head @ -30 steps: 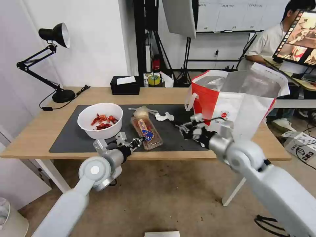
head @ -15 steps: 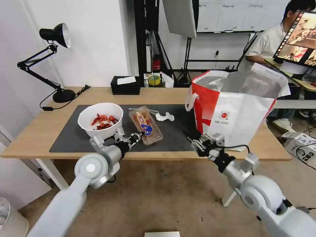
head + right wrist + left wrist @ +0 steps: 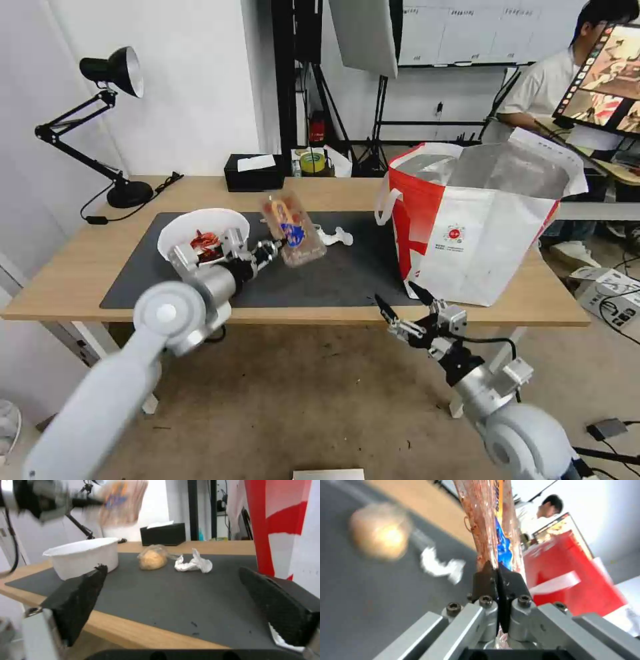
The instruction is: Pick up the trash from the table and place it into the takeout bag.
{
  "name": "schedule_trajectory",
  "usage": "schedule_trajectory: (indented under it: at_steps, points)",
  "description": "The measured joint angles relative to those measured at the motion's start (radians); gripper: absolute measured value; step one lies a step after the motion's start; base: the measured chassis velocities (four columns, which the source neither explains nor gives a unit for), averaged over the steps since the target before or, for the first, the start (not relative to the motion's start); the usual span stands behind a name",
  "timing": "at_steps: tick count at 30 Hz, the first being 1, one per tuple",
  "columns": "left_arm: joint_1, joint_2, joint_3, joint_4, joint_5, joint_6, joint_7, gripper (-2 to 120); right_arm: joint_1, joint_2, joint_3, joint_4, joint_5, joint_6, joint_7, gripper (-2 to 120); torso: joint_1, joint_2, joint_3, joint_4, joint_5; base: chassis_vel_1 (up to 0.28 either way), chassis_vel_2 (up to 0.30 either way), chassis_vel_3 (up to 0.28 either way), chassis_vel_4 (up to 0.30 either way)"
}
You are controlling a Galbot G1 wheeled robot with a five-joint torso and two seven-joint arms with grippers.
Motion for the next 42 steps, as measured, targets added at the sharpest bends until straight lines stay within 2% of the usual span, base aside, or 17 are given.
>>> schedule_trajectory:
  at_steps: [3, 5, 6, 9, 10, 13, 15, 18, 19, 21, 26, 28, 30, 33, 34, 37, 42]
  points:
    - [-0.065, 0.004, 0.029, 0.015, -0.024, -0.006, -0.012, 0, -0.011, 0.011, -0.001, 0.000, -0.010, 0.002, 0.000, 100, 0.000, 0.000, 0.000, 0.0000, 0.0001, 0.000, 0.000, 0.000, 0.000]
    - [-0.163, 0.006, 0.077, 0.041, -0.055, -0.012, -0.023, 0, -0.027, 0.027, -0.004, 0.000, -0.027, 0.007, -0.001, 100, 0.000, 0.000, 0.000, 0.0000, 0.0001, 0.000, 0.000, 0.000, 0.000]
    - [-0.163, 0.006, 0.077, 0.041, -0.055, -0.012, -0.023, 0, -0.027, 0.027, -0.004, 0.000, -0.027, 0.007, -0.001, 100, 0.000, 0.000, 0.000, 0.0000, 0.0001, 0.000, 0.000, 0.000, 0.000]
    - [-0.296, 0.000, 0.151, 0.073, -0.082, -0.017, -0.029, 0, -0.043, 0.045, -0.005, 0.000, -0.043, 0.011, -0.002, 100, 0.000, 0.000, 0.000, -0.0001, 0.0001, 0.000, 0.000, 0.000, 0.000]
    - [-0.296, 0.000, 0.151, 0.073, -0.082, -0.017, -0.029, 0, -0.043, 0.045, -0.005, 0.000, -0.043, 0.011, -0.002, 100, 0.000, 0.000, 0.000, -0.0001, 0.0001, 0.000, 0.000, 0.000, 0.000]
    - [-0.424, -0.024, 0.231, 0.109, -0.106, -0.019, -0.031, 0, -0.048, 0.055, 0.000, 0.005, -0.047, 0.011, -0.002, 100, 0.000, 0.000, 0.000, -0.0001, 0.0001, 0.000, 0.000, 0.000, 0.000]
    - [-0.458, -0.032, 0.256, 0.122, -0.111, -0.023, -0.031, 0, -0.049, 0.056, 0.001, 0.006, -0.048, 0.011, -0.002, 100, 0.000, 0.000, 0.000, 0.0000, 0.0001, 0.000, 0.000, 0.000, 0.000]
    - [-0.563, -0.095, 0.339, 0.189, -0.117, -0.030, -0.029, 0, -0.052, 0.063, 0.004, 0.006, -0.052, 0.011, -0.001, 100, 0.000, 0.000, 0.000, -0.0001, 0.0001, 0.000, 0.000, 0.000, 0.000]
    - [-0.563, -0.095, 0.339, 0.189, -0.117, -0.030, -0.029, 0, -0.052, 0.063, 0.004, 0.006, -0.052, 0.011, -0.001, 100, 0.000, 0.000, 0.000, -0.0001, 0.0001, 0.000, 0.000, 0.000, 0.000]
    - [-0.636, -0.158, 0.405, 0.250, -0.095, -0.036, -0.023, 0, -0.054, 0.073, 0.001, 0.007, -0.059, 0.011, -0.001, 100, 0.000, 0.000, 0.000, -0.0003, 0.0005, 0.000, 0.000, 0.000, 0.000]
    - [-0.691, -0.229, 0.458, 0.309, -0.059, -0.041, -0.008, 0, -0.060, 0.091, -0.005, 0.008, -0.071, 0.010, -0.001, 100, 0.000, 0.000, 0.000, -0.0002, 0.0004, 0.000, 0.000, 0.000, 0.000]
    - [-0.723, -0.294, 0.480, 0.371, -0.028, -0.051, -0.004, 0, -0.066, 0.106, -0.009, 0.008, -0.080, 0.010, -0.001, 100, 0.000, 0.000, 0.000, -0.0001, 0.0003, 0.000, 0.000, 0.000, 0.000]
    - [-0.732, -0.313, 0.488, 0.391, -0.015, -0.055, -0.004, 0, -0.068, 0.112, -0.011, 0.008, -0.082, 0.010, -0.001, 100, 0.000, 0.000, 0.000, -0.0002, 0.0003, 0.000, 0.000, 0.000, 0.000]
    - [-0.774, -0.380, 0.534, 0.467, 0.055, -0.072, 0.017, 0, -0.071, 0.124, -0.021, 0.007, -0.089, 0.010, -0.002, 100, 0.000, 0.000, 0.000, -0.0003, 0.0006, 0.000, 0.000, 0.000, 0.000]
    - [-0.774, -0.380, 0.534, 0.467, 0.055, -0.072, 0.017, 0, -0.071, 0.124, -0.021, 0.007, -0.089, 0.010, -0.002, 100, 0.000, 0.000, 0.000, -0.0003, 0.0006, 0.000, 0.000, 0.000, 0.000]
    - [-0.788, -0.421, 0.599, 0.520, 0.175, -0.085, 0.047, 0, -0.074, 0.127, -0.025, 0.005, -0.092, 0.010, -0.003, 100, 0.000, 0.000, 0.000, -0.0003, 0.0003, 0.000, 0.000, 0.000, 0.000]
    - [-0.792, -0.432, 0.664, 0.544, 0.294, -0.089, 0.076, 0, -0.074, 0.126, -0.026, 0.005, -0.092, 0.010, -0.003, 100, 0.000, 0.000, 0.000, -0.0001, 0.0003, 0.000, 0.000, 0.000, 0.000]
